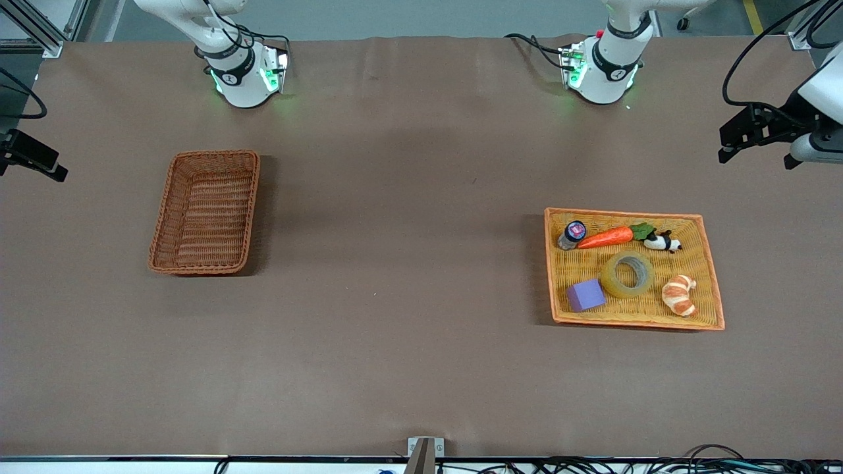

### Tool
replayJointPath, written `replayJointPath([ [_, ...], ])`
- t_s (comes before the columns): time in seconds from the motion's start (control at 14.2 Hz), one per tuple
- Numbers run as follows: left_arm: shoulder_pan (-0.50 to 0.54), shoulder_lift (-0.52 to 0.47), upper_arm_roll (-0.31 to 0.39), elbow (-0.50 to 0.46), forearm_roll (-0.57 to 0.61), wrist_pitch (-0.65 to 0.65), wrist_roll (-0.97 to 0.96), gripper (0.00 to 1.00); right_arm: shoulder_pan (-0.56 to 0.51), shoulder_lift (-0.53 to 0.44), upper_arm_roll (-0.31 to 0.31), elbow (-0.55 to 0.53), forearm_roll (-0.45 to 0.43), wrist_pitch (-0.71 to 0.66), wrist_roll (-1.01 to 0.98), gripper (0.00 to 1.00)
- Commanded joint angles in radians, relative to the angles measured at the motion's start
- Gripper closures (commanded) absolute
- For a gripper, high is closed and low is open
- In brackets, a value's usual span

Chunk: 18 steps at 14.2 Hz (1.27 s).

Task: Move tape to another basket
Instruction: 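Move the left gripper toward the orange tray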

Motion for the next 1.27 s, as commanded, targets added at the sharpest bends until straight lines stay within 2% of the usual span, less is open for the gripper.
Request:
replayJointPath([
  [0.0,-0.002,0.024,0.000,0.037,0.001,-0.005,0.007,0.00,-0.002,-0.029,-0.003,-0.035,0.022,0.022,-0.012,0.00],
  [0.28,-0.001,0.038,0.002,0.044,0.004,-0.004,0.004,0.00,-0.002,-0.027,-0.003,-0.035,0.022,0.023,-0.012,0.00],
  [0.56,0.065,0.134,0.011,0.031,0.002,0.056,0.038,0.00,-0.002,-0.027,-0.004,-0.035,0.022,0.022,-0.013,0.00],
  [0.71,0.090,0.168,0.011,-0.046,0.002,0.141,0.084,0.00,-0.002,-0.027,-0.003,-0.037,0.022,0.022,-0.013,0.00],
  [0.85,0.105,0.182,0.013,-0.186,0.002,0.328,0.084,0.00,-0.002,-0.027,-0.004,-0.037,0.022,0.022,-0.013,0.00],
  [0.99,0.105,0.208,0.013,-0.284,0.004,0.469,0.084,0.00,-0.002,-0.027,-0.004,-0.037,0.022,0.022,-0.013,0.00],
  [1.2,0.107,0.291,0.011,-0.321,-0.007,0.537,0.070,0.00,-0.002,-0.027,-0.004,-0.037,0.022,0.022,-0.013,0.00],
])
